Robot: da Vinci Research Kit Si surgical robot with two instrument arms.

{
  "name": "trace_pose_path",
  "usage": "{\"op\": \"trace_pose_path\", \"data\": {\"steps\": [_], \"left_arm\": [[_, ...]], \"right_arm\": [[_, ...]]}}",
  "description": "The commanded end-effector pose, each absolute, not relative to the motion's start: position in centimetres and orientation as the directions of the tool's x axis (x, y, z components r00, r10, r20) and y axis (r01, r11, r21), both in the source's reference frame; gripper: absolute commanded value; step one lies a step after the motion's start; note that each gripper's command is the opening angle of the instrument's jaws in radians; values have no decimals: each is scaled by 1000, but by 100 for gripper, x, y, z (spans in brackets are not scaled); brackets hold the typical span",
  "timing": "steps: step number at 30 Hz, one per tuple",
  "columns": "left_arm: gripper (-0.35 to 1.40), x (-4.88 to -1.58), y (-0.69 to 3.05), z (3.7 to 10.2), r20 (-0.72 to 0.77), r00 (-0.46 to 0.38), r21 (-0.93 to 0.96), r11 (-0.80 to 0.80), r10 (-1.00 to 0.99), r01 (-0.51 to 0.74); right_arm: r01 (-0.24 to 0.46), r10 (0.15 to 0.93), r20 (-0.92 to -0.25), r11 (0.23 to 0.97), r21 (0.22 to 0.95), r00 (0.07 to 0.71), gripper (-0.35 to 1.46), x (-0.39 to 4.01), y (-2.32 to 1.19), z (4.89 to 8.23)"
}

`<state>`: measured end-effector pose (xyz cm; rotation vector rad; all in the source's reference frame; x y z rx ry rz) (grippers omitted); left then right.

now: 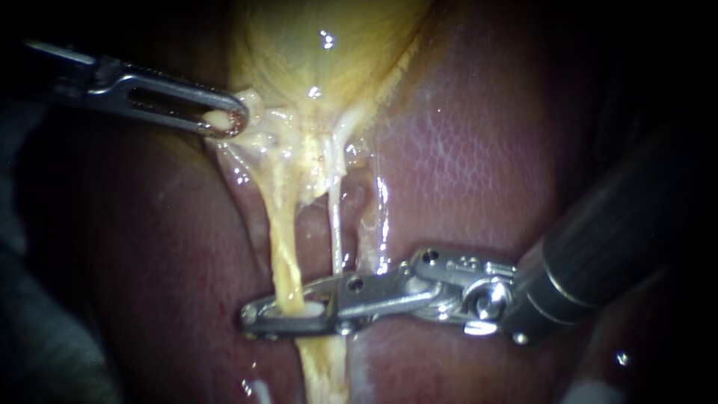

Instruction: Clipping first clip left tube

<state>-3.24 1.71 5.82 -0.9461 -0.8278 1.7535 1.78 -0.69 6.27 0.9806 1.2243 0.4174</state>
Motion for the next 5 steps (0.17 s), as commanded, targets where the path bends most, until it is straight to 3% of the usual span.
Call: {"op": "trace_pose_path", "data": {"steps": [1,5], "left_arm": [[-35,-325,171,582,-234,-255,-850,-325,938,-415],[-35,-324,172,583,-234,-255,-850,-325,938,-415]], "right_arm": [[224,737,-589,545,808,332,-35,179,-70,627],[222,739,-585,541,811,334,-35,178,-70,629]]}}
